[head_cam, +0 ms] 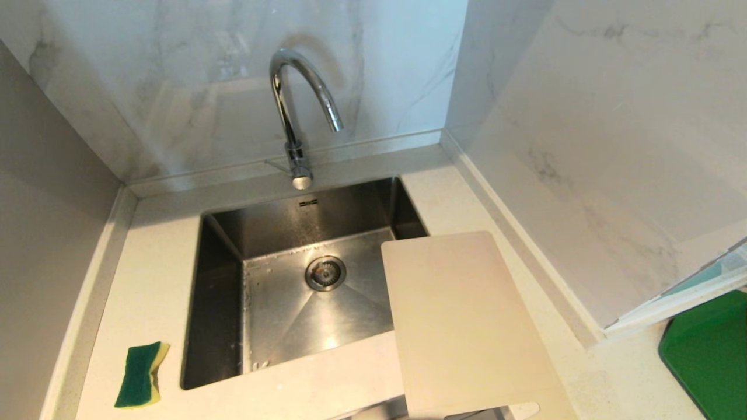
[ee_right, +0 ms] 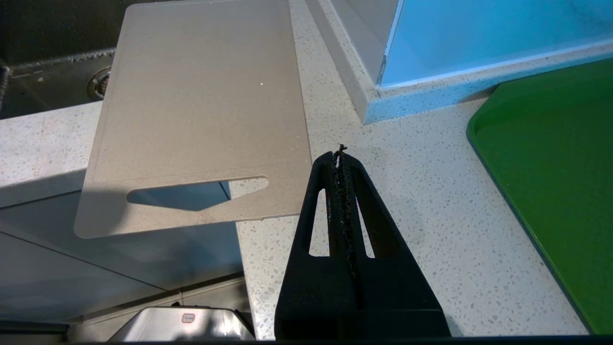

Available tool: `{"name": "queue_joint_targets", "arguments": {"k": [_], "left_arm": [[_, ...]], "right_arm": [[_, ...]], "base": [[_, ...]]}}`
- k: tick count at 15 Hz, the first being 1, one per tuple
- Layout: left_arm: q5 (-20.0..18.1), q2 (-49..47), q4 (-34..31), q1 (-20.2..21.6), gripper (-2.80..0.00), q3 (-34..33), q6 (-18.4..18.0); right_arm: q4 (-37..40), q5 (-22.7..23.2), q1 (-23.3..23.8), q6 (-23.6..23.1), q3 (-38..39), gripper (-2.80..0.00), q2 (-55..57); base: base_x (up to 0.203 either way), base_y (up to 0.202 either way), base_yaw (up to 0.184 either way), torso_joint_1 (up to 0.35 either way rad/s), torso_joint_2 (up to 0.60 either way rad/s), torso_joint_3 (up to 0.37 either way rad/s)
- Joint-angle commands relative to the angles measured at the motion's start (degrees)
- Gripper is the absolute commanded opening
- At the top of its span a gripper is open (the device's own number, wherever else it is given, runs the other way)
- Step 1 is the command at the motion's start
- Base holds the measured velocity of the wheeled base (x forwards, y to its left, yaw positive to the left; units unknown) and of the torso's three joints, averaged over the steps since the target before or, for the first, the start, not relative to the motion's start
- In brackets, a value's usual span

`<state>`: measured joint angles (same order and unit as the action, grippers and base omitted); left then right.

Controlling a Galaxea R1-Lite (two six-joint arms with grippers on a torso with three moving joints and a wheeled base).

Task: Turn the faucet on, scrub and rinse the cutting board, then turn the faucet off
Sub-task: Turn on the tap

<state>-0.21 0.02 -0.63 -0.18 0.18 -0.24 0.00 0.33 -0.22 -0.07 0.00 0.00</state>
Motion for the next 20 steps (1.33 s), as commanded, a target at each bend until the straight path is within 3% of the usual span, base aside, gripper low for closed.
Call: {"name": "queue_joint_targets", "arguments": {"k": [1, 13, 17, 20], "left_arm": [[0.0, 0.0, 0.1, 0.0, -2.8, 0.0, 0.1], [0.1, -0.6, 0.6, 0.0, -2.8, -0.1, -0.5], [0.2, -11.9, 4.6, -0.1, -2.8, 2.4, 1.0], [-0.3, -22.6, 6.8, -0.4, -2.8, 10.5, 1.1]], "right_arm": [[0.0, 0.0, 0.0, 0.0, 0.1, -2.8, 0.0], [0.0, 0.0, 0.0, 0.0, 0.1, -2.8, 0.0], [0.0, 0.0, 0.0, 0.0, 0.1, -2.8, 0.0], [0.0, 0.0, 0.0, 0.0, 0.1, -2.8, 0.0]], "base": [[0.0, 0.0, 0.0, 0.0, 0.0, 0.0], [0.0, 0.0, 0.0, 0.0, 0.0, 0.0], [0.0, 0.0, 0.0, 0.0, 0.0, 0.0], [0.0, 0.0, 0.0, 0.0, 0.0, 0.0]]}}
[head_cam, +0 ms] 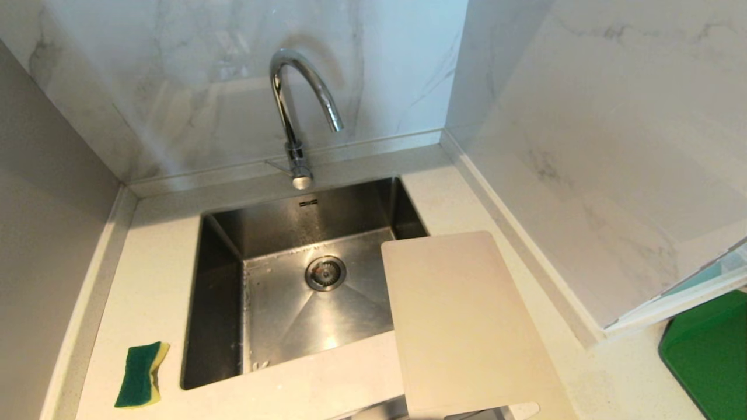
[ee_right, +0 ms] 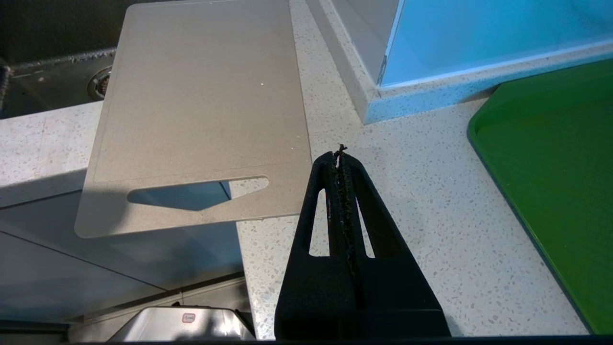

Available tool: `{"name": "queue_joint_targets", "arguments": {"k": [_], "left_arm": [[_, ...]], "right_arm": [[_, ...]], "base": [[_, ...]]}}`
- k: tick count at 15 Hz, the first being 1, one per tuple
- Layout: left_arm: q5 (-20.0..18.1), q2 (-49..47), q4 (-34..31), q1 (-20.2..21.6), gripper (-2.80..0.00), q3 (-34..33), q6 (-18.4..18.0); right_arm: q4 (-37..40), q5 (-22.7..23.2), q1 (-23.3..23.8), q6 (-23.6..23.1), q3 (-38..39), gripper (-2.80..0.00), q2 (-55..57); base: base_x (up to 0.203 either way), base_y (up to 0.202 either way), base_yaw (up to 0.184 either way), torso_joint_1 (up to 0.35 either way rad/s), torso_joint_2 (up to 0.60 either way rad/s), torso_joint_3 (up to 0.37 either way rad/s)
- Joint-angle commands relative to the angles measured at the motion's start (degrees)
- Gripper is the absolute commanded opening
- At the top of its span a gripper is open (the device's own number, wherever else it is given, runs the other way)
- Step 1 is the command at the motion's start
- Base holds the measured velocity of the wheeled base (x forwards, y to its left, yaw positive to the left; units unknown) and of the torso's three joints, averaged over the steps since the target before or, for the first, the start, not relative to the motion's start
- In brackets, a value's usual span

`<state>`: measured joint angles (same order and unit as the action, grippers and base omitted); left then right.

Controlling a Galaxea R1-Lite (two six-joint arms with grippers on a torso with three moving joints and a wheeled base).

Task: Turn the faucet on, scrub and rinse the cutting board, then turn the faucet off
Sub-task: Turn on the tap

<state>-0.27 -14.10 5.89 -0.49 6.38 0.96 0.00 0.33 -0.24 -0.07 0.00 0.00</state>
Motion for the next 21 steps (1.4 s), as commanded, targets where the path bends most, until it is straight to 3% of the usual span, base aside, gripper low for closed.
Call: {"name": "queue_joint_targets", "arguments": {"k": [1, 5, 9, 17, 21], "left_arm": [[-0.5, -12.4, 0.4, -0.3, -2.8, 8.4, -0.9], [-0.9, -23.8, -3.7, -1.9, -2.8, 26.7, -3.2], [-1.0, -33.5, -10.0, -4.8, -2.8, 38.3, -3.8], [-2.6, -46.5, -15.6, -7.8, -2.8, 53.7, -4.6], [-7.8, -54.3, -20.1, -8.1, -2.8, 57.5, -4.9]], "right_arm": [[0.0, 0.0, 0.0, 0.0, 0.1, -2.8, 0.0], [0.0, 0.0, 0.0, 0.0, 0.1, -2.8, 0.0], [0.0, 0.0, 0.0, 0.0, 0.1, -2.8, 0.0], [0.0, 0.0, 0.0, 0.0, 0.1, -2.8, 0.0], [0.0, 0.0, 0.0, 0.0, 0.1, -2.8, 0.0]], "base": [[0.0, 0.0, 0.0, 0.0, 0.0, 0.0], [0.0, 0.0, 0.0, 0.0, 0.0, 0.0], [0.0, 0.0, 0.0, 0.0, 0.0, 0.0], [0.0, 0.0, 0.0, 0.0, 0.0, 0.0], [0.0, 0.0, 0.0, 0.0, 0.0, 0.0]]}}
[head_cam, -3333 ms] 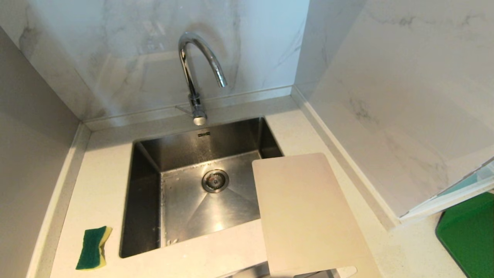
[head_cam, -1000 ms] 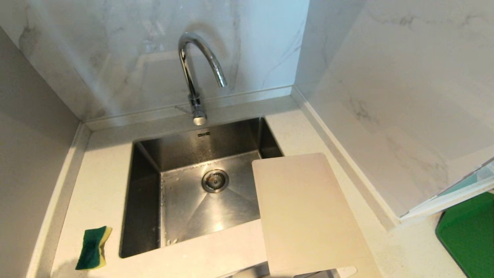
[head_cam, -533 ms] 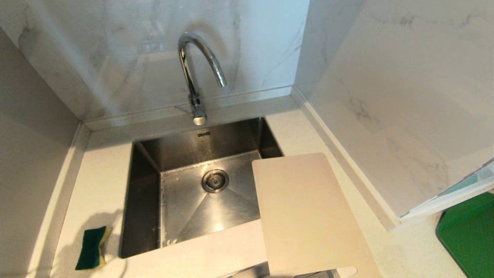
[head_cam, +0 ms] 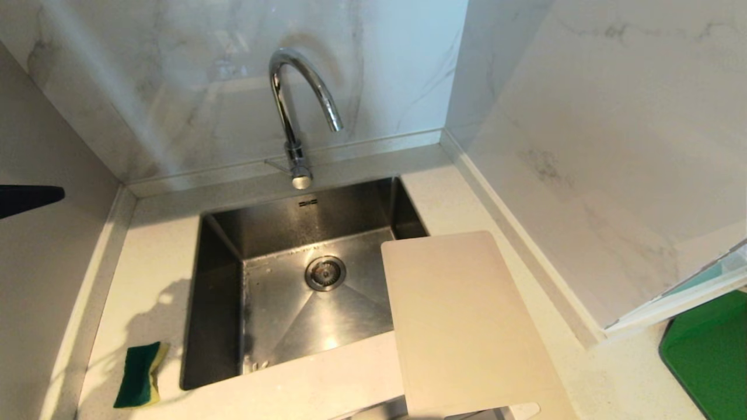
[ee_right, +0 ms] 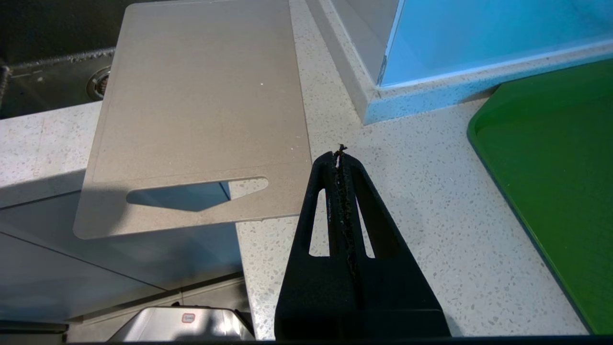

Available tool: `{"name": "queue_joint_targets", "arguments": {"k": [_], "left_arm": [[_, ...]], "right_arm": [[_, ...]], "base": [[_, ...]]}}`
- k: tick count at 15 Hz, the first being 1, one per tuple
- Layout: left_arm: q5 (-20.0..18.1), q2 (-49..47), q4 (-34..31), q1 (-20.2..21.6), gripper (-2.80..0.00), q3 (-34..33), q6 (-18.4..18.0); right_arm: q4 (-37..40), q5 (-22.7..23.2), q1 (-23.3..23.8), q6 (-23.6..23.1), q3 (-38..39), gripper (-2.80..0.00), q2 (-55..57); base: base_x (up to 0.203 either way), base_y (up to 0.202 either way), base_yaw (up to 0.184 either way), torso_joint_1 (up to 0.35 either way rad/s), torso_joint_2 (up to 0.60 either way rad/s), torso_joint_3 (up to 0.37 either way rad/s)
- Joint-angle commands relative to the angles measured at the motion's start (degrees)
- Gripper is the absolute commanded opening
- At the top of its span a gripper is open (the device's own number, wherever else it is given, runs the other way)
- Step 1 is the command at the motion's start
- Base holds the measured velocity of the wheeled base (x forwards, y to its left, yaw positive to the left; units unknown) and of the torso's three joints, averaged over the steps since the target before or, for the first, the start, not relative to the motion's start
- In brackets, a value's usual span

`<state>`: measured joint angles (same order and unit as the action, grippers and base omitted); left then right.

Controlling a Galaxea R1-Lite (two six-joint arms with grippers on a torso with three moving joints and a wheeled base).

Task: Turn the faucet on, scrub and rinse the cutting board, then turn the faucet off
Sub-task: Turn on the tap

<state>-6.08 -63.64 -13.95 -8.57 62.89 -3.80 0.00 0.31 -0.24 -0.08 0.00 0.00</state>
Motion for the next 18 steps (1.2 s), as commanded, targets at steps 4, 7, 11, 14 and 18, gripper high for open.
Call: {"name": "queue_joint_targets", "arguments": {"k": [4, 7, 11, 14, 18], "left_arm": [[-6.1, -15.0, -0.4, -1.8, -2.8, 3.5, -0.2], [-5.9, -22.4, -0.7, -5.7, -2.8, 8.7, 0.0], [-0.2, -32.0, -2.8, -10.4, -2.8, 19.0, 2.0], [6.8, -36.9, -2.8, -13.9, -2.8, 26.0, 6.8], [13.8, -45.6, -4.7, -15.9, -2.8, 36.5, 20.5]], "right_arm": [[0.0, 0.0, 0.0, 0.0, 0.1, -2.8, 0.0], [0.0, 0.0, 0.0, 0.0, 0.1, -2.8, 0.0], [0.0, 0.0, 0.0, 0.0, 0.1, -2.8, 0.0], [0.0, 0.0, 0.0, 0.0, 0.1, -2.8, 0.0], [0.0, 0.0, 0.0, 0.0, 0.1, -2.8, 0.0]], "base": [[0.0, 0.0, 0.0, 0.0, 0.0, 0.0], [0.0, 0.0, 0.0, 0.0, 0.0, 0.0], [0.0, 0.0, 0.0, 0.0, 0.0, 0.0], [0.0, 0.0, 0.0, 0.0, 0.0, 0.0], [0.0, 0.0, 0.0, 0.0, 0.0, 0.0]]}}
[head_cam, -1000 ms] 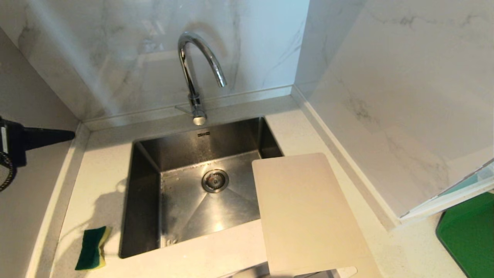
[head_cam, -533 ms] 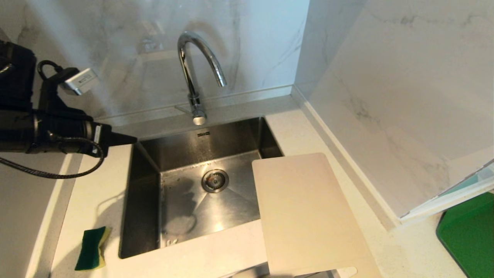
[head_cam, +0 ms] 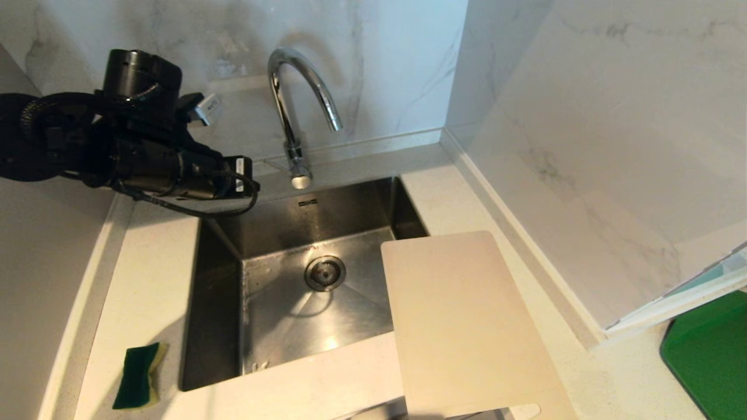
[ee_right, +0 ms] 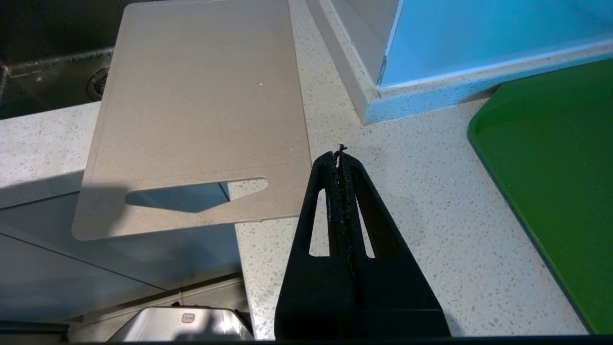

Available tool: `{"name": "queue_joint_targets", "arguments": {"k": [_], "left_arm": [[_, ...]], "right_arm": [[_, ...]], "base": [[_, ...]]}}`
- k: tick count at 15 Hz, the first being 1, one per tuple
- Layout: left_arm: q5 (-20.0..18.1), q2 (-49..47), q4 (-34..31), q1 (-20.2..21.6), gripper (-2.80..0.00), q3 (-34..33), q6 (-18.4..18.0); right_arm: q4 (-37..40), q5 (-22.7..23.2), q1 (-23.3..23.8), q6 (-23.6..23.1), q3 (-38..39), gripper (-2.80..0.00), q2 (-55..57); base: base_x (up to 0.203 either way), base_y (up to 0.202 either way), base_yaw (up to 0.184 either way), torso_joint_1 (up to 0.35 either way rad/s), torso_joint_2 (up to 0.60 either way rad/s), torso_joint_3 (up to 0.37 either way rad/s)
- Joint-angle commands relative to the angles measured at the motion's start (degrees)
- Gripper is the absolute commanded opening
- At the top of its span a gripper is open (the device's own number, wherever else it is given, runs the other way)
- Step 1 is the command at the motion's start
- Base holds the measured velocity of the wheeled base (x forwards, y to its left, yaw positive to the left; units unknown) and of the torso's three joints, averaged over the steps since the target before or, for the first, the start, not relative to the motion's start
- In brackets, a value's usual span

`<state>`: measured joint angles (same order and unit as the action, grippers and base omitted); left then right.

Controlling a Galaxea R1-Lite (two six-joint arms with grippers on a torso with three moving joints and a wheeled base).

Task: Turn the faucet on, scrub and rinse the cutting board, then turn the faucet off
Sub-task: Turn on the tap

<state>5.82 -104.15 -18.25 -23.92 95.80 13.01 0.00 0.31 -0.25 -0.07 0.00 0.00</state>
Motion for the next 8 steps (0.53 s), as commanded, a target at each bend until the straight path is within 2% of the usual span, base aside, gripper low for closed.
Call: {"name": "queue_joint_targets", "arguments": {"k": [1, 3, 5, 8], "left_arm": [[2.9, -6.4, -0.5, -0.7, -2.8, 5.8, 7.9], [3.4, -8.6, -0.2, -0.8, -2.8, 9.8, 16.6], [3.1, -10.4, 1.9, -0.8, -2.8, 11.8, 23.8], [3.6, -13.5, 5.9, -1.4, -2.8, 13.5, 31.3]], "right_arm": [[0.0, 0.0, 0.0, 0.0, 0.1, -2.8, 0.0], [0.0, 0.0, 0.0, 0.0, 0.1, -2.8, 0.0], [0.0, 0.0, 0.0, 0.0, 0.1, -2.8, 0.0], [0.0, 0.0, 0.0, 0.0, 0.1, -2.8, 0.0]], "base": [[0.0, 0.0, 0.0, 0.0, 0.0, 0.0], [0.0, 0.0, 0.0, 0.0, 0.0, 0.0], [0.0, 0.0, 0.0, 0.0, 0.0, 0.0], [0.0, 0.0, 0.0, 0.0, 0.0, 0.0]]}}
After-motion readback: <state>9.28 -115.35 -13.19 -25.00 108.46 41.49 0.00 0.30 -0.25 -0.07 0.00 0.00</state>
